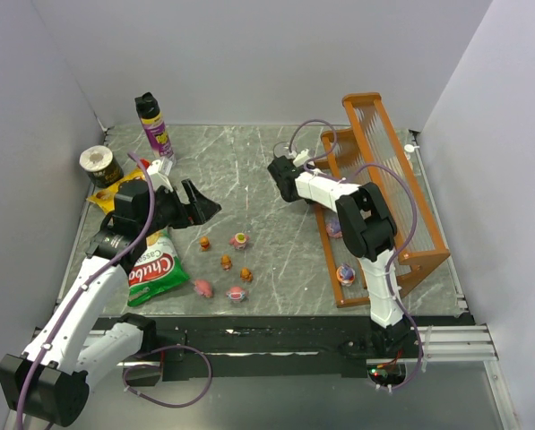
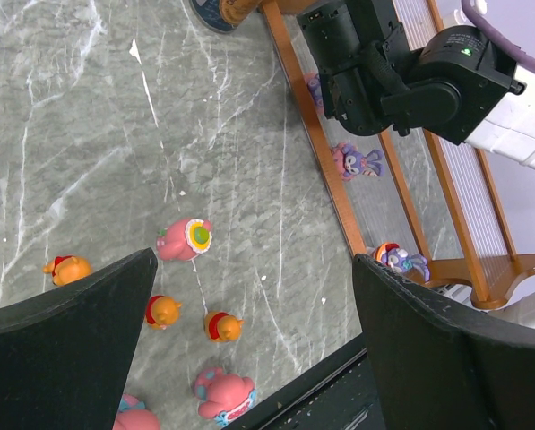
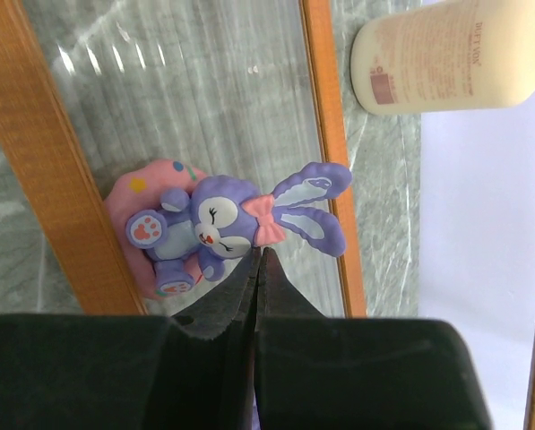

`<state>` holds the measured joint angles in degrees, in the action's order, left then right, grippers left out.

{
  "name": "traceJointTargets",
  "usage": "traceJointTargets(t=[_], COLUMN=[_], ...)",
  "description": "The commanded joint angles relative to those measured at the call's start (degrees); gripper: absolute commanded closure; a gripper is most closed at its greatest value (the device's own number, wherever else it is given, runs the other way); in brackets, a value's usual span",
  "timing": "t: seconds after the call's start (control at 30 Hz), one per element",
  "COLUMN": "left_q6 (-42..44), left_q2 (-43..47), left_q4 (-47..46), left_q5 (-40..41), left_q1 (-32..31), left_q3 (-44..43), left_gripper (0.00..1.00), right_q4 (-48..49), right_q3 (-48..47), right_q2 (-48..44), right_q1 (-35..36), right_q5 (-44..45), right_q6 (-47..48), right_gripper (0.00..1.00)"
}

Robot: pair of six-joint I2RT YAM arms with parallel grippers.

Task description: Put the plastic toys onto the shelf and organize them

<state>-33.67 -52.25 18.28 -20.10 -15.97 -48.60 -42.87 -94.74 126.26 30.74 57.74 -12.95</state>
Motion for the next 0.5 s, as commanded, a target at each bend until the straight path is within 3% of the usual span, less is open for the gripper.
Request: traceJointTargets(t=[0.0,0.4,0.47], left_q6=[0.1,0.1,0.1], left_q2=[0.5,0.8,0.9], left_q4=[-1.9,-1.8,-1.6], left_q5=[-1.2,-0.6,0.1], left_q1=[0.3,0.5,0.5], left_q3=[-0.1,0.0,-0.1], left_gripper=[0.04,0.04,0.04], right_q4=[-0.5,-5.4,-4.9], right_q3=[-2.3,-2.3,-2.2], right_q2=[0.0,-8.1,-10.5], right_q1=[0.3,4.5,6.3], right_q5=[0.7,-2.4,-3.4], right_q6=[-1.8,-6.6,-6.0], right_gripper=[1.0,1.0,0.96])
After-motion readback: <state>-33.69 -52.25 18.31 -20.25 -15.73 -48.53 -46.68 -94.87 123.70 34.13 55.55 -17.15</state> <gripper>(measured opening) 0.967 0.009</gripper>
